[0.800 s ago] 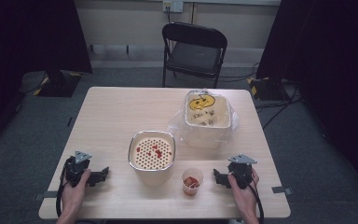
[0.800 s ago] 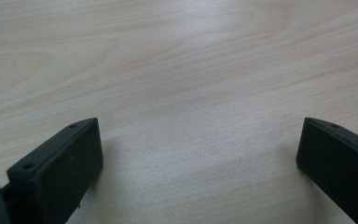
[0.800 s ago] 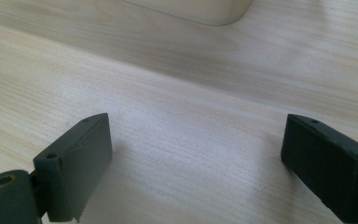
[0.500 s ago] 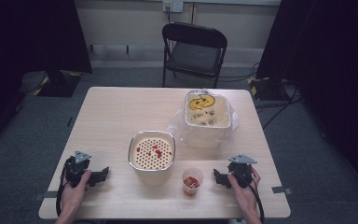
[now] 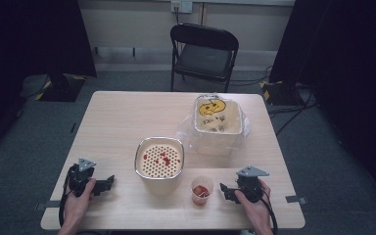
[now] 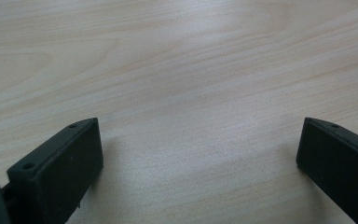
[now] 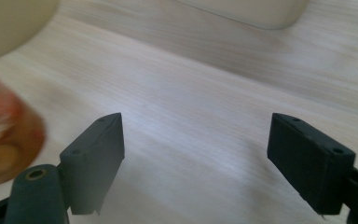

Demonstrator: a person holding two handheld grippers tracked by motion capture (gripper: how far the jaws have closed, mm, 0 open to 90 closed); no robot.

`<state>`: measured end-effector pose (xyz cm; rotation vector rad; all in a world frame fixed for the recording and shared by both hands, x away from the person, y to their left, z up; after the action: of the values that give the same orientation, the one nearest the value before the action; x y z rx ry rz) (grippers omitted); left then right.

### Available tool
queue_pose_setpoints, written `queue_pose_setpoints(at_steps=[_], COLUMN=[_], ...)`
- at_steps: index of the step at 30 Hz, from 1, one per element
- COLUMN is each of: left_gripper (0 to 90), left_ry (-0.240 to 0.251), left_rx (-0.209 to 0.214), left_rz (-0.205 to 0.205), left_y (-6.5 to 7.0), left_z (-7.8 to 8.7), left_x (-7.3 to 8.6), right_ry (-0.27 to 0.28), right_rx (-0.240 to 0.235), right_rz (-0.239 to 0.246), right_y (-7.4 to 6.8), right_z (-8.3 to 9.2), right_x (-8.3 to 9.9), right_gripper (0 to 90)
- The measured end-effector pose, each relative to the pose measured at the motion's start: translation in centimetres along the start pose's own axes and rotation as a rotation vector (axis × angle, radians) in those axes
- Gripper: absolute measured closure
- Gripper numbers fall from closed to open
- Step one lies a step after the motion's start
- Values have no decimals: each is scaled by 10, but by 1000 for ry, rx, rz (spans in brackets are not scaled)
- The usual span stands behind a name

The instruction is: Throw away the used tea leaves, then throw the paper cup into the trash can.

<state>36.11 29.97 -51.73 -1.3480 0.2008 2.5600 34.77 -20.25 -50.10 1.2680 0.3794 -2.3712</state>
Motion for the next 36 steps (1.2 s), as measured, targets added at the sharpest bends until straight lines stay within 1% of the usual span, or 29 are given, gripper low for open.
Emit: queue_pose_setpoints(at_steps=[2, 5, 7, 10, 12, 13, 15, 18, 22, 27, 29, 31, 32, 36], left_gripper=[0, 0, 0, 0, 0, 0, 0, 0, 0, 0, 0, 0, 0, 0], left_ry=[0, -2, -1, -1, -1, 0, 1, 1, 1, 1, 1, 1, 1, 1], left_rx=[1, 3, 5, 5, 5, 2, 0, 0, 0, 0, 0, 0, 0, 0], left_rz=[0, -3, -8, -8, -8, -5, -2, -2, -2, -2, -2, -2, -2, -2], left_y=[0, 0, -1, -1, -1, 0, 0, 0, 0, 0, 0, 0, 0, 0], left_z=[0, 0, 0, 0, 0, -1, -1, -1, -1, -1, -1, -1, -1, -1], left_x=[0, 0, -1, -1, -1, -1, -1, -1, -1, -1, -1, -1, -1, -1], right_ry=[0, -11, -7, -10, -5, -1, -4, 5, 17, 36, 44, 54, 61, 65], right_rx=[-25, -48, -75, -113, -131, -151, -177, -236, -284, -319, -329, -330, -333, -354], right_rz=[2, 32, 16, 13, 27, 27, 44, 39, 46, 59, 75, 86, 85, 86], right_y=[-4, -11, -15, -24, -32, -36, -43, -50, -59, -71, -76, -79, -80, -83], right_z=[4, 10, 13, 19, 25, 28, 32, 35, 33, 23, 18, 12, 10, 1], right_x=[0, 2, 3, 3, 3, 4, 6, 8, 6, -5, -9, -13, -14, -20], right_gripper=[196, 193, 200, 211, 215, 219, 225, 237, 261, 260, 250, 263, 280, 283])
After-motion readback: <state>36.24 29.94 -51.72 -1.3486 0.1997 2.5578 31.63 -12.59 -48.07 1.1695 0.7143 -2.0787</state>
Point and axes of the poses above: each handheld gripper's, and its own axes: z roughly backward along the jaws, x roughly out of its underside, y roughly to its right, the point moved 2 cm from there along -z, roughly forward along the jaws, and after that the axes turned 10 degrees about y, right-handed, at the moved point
